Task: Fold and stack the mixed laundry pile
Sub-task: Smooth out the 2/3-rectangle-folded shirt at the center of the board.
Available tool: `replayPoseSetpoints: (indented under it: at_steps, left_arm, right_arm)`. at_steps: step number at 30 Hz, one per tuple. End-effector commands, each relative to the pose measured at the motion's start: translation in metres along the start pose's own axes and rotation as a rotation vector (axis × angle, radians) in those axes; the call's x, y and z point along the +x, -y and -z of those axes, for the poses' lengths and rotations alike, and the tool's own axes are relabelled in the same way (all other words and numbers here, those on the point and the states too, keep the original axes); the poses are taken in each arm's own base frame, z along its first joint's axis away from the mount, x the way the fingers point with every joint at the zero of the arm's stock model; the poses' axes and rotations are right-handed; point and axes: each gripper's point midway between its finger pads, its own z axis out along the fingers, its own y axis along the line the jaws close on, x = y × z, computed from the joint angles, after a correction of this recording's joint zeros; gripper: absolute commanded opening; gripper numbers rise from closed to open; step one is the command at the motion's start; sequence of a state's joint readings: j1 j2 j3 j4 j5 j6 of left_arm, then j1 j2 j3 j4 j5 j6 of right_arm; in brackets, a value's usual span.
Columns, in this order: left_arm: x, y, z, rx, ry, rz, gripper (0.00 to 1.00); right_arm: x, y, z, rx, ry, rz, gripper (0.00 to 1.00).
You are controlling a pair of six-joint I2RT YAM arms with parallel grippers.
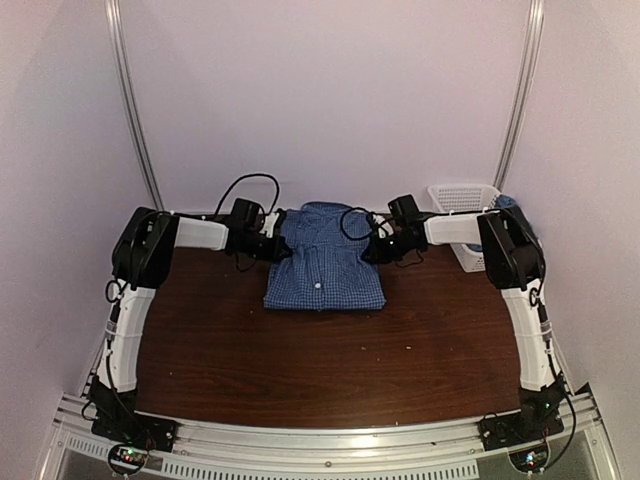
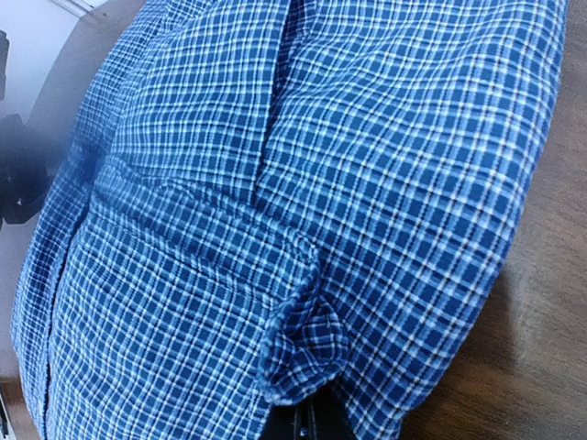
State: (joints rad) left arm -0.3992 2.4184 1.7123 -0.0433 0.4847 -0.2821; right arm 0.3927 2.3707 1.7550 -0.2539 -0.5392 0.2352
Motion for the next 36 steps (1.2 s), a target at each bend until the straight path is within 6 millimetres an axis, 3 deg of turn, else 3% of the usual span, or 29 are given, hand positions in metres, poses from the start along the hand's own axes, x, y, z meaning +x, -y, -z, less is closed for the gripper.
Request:
replayPoseSetpoints:
  at_steps: [1, 6, 8, 10, 16, 19, 21, 23, 24, 26, 27, 30, 33, 36]
  left_arm:
    - [0.019, -0.026, -0.001, -0.124, -0.074, 0.047, 0.00]
    - [0.046, -0.028, 0.014, -0.187, -0.159, 0.081, 0.00]
    - [0.069, -0.021, 0.023, -0.183, -0.191, 0.081, 0.00]
    - [0.095, -0.010, 0.032, -0.168, -0.220, 0.085, 0.00]
    - [0.168, 0.036, 0.062, -0.106, -0.306, 0.098, 0.00]
    - [0.184, 0.057, 0.080, -0.101, -0.316, 0.086, 0.00]
    - [0.192, 0.058, 0.095, -0.128, -0.310, 0.109, 0.00]
    - [0.193, 0.060, 0.108, -0.143, -0.293, 0.115, 0.00]
    - [0.190, 0.062, 0.115, -0.151, -0.277, 0.110, 0.05]
    - [0.178, 0.064, 0.129, -0.171, -0.223, 0.084, 0.21]
    - [0.169, 0.066, 0.137, -0.183, -0.190, 0.066, 0.34]
    - [0.127, 0.076, 0.168, -0.220, -0.055, -0.004, 0.60]
    - [0.091, 0.085, 0.204, -0.274, 0.089, -0.066, 0.76]
    - [0.070, 0.094, 0.237, -0.308, 0.223, -0.105, 0.84]
  right_arm:
    - [0.005, 0.017, -0.006, 0.078, -0.032, -0.018, 0.00]
    - [0.033, 0.026, -0.010, 0.107, -0.105, -0.046, 0.00]
    - [0.045, 0.022, -0.004, 0.100, -0.113, -0.048, 0.01]
    - [0.057, 0.012, 0.009, 0.092, -0.117, -0.045, 0.01]
    - [0.121, -0.017, 0.049, 0.059, -0.169, -0.071, 0.04]
    - [0.148, -0.035, 0.068, 0.048, -0.195, -0.074, 0.05]
    - [0.165, -0.045, 0.081, 0.041, -0.208, -0.077, 0.07]
    - [0.178, -0.056, 0.093, 0.017, -0.221, -0.092, 0.12]
    - [0.180, -0.059, 0.100, 0.012, -0.222, -0.095, 0.18]
    - [0.178, -0.061, 0.114, 0.032, -0.208, -0.082, 0.40]
    - [0.170, -0.063, 0.122, 0.044, -0.190, -0.070, 0.49]
    - [0.136, -0.067, 0.146, 0.083, -0.120, -0.024, 0.65]
    - [0.103, -0.083, 0.160, 0.057, -0.051, 0.025, 0.68]
    - [0.079, -0.113, 0.159, -0.039, -0.018, 0.074, 0.66]
